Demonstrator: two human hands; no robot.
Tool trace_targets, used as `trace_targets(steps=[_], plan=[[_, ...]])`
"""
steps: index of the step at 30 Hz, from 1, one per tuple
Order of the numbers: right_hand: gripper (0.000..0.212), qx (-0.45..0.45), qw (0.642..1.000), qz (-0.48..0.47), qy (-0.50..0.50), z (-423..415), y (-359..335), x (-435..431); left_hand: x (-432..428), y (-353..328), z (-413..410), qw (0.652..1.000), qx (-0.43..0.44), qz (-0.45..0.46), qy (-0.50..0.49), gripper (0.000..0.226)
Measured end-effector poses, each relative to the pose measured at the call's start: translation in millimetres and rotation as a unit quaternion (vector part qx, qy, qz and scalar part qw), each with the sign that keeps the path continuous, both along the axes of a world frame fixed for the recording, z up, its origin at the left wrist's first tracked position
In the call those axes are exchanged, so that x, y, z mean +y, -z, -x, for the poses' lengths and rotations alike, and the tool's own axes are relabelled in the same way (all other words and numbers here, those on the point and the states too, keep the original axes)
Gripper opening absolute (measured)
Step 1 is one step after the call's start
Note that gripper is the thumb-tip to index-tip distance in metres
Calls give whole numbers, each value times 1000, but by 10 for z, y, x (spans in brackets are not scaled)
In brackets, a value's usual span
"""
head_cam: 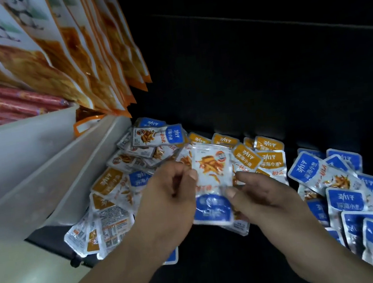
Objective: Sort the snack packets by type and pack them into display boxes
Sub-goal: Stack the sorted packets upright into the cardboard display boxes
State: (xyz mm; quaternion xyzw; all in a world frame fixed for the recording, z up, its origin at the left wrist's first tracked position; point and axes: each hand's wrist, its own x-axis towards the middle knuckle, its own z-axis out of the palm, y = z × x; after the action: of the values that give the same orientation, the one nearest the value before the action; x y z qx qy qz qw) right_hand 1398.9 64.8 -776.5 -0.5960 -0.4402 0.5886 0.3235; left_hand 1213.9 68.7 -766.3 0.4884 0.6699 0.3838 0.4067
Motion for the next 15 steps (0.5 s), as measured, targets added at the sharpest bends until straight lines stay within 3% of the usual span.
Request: trace_targets(steps=[3,5,7,8,11,15], plan=[[31,25,998,53,31,30,-23,1,-41,139,-107,999,-18,13,47,18],[28,1,996,60,64,-39,8,15,50,312,-52,988,119,-44,90,13],[27,-38,995,48,78,-138,44,34,233,505,55,936,305,-121,129,13],[28,-45,994,42,86,-171,49,40,331,570,89,904,377,-125,156,27],[27,-38,994,32,99,-218,89,34,523,633,96,835,501,-36,226,67],[25,-8,992,40,118,-218,111,-7,580,626,36,786,581,-43,208,44]])
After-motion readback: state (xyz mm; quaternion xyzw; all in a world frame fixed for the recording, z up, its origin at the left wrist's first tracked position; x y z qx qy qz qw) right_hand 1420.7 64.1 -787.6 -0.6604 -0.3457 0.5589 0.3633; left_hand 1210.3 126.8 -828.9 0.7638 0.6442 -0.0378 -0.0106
